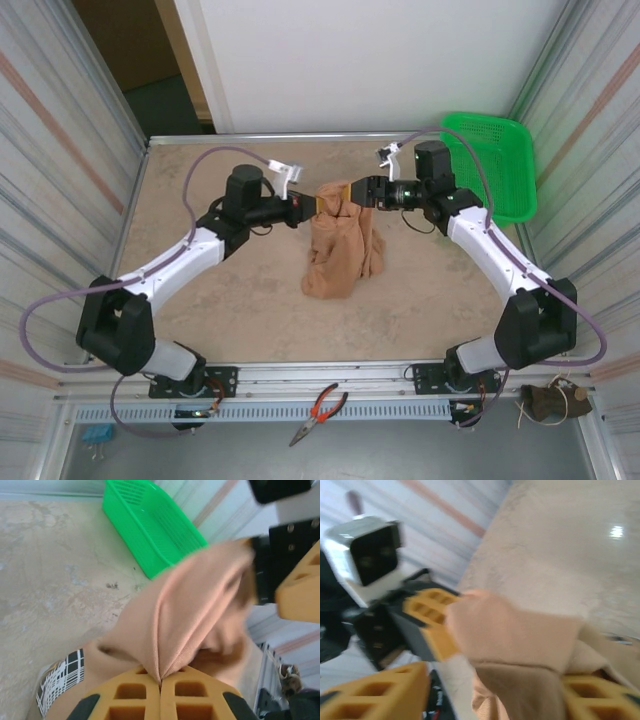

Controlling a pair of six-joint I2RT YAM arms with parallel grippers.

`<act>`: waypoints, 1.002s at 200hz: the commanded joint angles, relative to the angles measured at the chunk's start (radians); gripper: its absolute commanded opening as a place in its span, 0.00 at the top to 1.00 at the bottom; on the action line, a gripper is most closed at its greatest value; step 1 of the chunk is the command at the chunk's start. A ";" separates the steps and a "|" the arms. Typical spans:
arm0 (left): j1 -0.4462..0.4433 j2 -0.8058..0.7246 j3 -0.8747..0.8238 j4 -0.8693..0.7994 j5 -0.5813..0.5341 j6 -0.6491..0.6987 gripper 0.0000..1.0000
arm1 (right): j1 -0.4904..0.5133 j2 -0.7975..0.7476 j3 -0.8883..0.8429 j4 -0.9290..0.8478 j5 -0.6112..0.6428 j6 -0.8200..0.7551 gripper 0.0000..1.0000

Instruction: Fold the inside-out t-shirt

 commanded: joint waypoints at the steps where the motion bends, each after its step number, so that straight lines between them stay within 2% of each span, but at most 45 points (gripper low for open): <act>1: 0.035 -0.069 -0.055 0.156 0.012 -0.187 1.00 | -0.006 -0.056 -0.053 -0.016 0.212 0.057 0.32; 18: 0.039 -0.085 -0.085 0.207 0.038 -0.229 1.00 | 0.036 -0.156 -0.123 -0.013 0.355 0.127 0.32; 41: 0.039 -0.090 -0.103 0.247 0.076 -0.251 1.00 | 0.160 -0.266 -0.193 -0.018 0.533 0.157 0.32; 74: 0.036 -0.080 -0.082 0.240 0.113 -0.263 1.00 | 0.353 -0.293 -0.199 -0.001 0.746 0.138 0.35; 110: 0.019 -0.089 -0.070 0.235 0.132 -0.260 1.00 | 0.377 -0.159 -0.122 -0.006 0.820 0.083 0.33; 141: 0.005 -0.105 -0.073 0.235 0.147 -0.256 1.00 | 0.356 -0.027 -0.030 -0.006 0.804 0.029 0.35; 147: 0.004 -0.107 -0.076 0.237 0.150 -0.255 1.00 | 0.350 -0.011 -0.017 -0.005 0.789 0.024 0.39; 153: 0.004 -0.108 -0.081 0.239 0.151 -0.261 1.00 | 0.341 0.005 -0.008 -0.005 0.767 0.020 0.48; 161: 0.004 -0.110 -0.095 0.248 0.140 -0.269 1.00 | 0.330 0.016 -0.001 -0.002 0.735 0.010 0.65; 174: 0.008 -0.111 -0.124 0.278 0.110 -0.290 1.00 | 0.309 0.017 0.000 -0.004 0.651 -0.012 1.00; 200: 0.027 -0.087 -0.150 0.241 0.000 -0.301 1.00 | 0.244 -0.068 -0.071 0.056 0.396 -0.017 1.00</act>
